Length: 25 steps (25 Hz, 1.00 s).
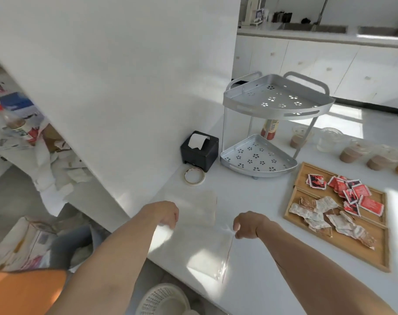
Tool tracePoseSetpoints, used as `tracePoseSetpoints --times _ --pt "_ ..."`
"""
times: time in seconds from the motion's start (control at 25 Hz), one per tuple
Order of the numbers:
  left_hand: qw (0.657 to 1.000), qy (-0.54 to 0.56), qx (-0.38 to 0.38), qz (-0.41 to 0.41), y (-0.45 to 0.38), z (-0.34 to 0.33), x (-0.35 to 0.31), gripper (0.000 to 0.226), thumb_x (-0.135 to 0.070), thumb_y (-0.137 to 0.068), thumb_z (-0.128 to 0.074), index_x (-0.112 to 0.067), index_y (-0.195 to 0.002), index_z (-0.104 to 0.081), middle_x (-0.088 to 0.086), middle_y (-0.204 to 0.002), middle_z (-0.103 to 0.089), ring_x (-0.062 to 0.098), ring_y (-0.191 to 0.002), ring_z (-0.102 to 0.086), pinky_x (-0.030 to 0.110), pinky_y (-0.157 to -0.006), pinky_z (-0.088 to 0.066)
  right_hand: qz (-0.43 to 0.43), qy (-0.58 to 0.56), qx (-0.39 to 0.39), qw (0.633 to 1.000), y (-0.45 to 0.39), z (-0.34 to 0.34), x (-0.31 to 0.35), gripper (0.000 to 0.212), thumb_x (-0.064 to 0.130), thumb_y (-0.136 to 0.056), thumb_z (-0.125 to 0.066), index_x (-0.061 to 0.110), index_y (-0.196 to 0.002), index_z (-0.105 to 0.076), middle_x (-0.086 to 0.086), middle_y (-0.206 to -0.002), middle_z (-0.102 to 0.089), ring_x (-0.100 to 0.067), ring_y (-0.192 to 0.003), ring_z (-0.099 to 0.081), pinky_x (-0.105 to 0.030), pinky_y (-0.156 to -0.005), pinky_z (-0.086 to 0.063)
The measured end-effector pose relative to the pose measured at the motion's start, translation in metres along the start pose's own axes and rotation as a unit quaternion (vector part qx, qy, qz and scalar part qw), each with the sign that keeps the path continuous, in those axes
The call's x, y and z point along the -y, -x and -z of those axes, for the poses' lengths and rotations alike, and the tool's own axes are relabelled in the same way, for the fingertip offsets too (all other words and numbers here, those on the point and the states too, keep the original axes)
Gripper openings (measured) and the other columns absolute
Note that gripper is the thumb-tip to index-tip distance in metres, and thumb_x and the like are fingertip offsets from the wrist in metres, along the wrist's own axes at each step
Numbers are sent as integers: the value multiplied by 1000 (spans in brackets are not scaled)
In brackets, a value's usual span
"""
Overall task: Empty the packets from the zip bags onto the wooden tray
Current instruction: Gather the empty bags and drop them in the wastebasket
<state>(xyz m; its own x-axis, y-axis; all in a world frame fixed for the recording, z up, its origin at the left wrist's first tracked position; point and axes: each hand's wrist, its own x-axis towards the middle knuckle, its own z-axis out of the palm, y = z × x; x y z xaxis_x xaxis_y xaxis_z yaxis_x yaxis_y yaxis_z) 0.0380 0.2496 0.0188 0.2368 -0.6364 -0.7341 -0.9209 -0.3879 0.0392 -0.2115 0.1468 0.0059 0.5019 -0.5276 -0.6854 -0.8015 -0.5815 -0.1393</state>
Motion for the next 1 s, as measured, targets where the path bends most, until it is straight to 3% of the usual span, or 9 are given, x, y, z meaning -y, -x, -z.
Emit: tracePoseSetpoints --times 0.16,0.36,0.48,0.72,1.0 --pt "1000 -7 -9 1 -12 -3 36 38 -20 -82 -65 -22 -119 -61 3 -128 -56 23 -107 -59 32 -86 -49 -9 21 -19 1000 -17 -1 31 38 34 -87 -61 28 -125 -62 2 -127 -64 -21 -117 -60 -33 -96 -48" --pt "998 -17 -52 -5 -37 6 52 38 -24 -82 -58 -29 -120 -57 -3 -125 -55 20 -109 -56 30 -78 -45 -51 36 -37 997 -33 -3 51 44 38 -82 -65 24 -123 -62 3 -118 -67 -21 -109 -65 -31 -86 -49" --pt "994 -22 -109 -15 -56 16 49 36 -24 -84 -55 -30 -120 -57 -3 -125 -55 20 -110 -56 30 -77 -42 -80 28 -61 995 -37 -9 57 51 42 -78 -67 23 -125 -59 2 -120 -62 -21 -110 -62 -32 -86 -48" --pt "979 -41 -191 -66 -97 26 32 45 -33 -87 -58 -26 -131 -50 4 -130 -50 24 -123 -43 38 -91 -38 -110 -30 -83 990 -41 -30 65 69 49 -72 -74 20 -129 -46 -2 -123 -49 -24 -111 -56 -38 -92 -47" --pt "973 -45 -215 -73 -120 16 22 56 -33 -86 -61 -21 -138 -43 4 -132 -48 26 -122 -45 42 -95 -40 -98 -64 -82 990 -50 -37 61 55 39 -76 -74 19 -118 -44 -2 -114 -60 -27 -104 -59 -40 -90 -45"
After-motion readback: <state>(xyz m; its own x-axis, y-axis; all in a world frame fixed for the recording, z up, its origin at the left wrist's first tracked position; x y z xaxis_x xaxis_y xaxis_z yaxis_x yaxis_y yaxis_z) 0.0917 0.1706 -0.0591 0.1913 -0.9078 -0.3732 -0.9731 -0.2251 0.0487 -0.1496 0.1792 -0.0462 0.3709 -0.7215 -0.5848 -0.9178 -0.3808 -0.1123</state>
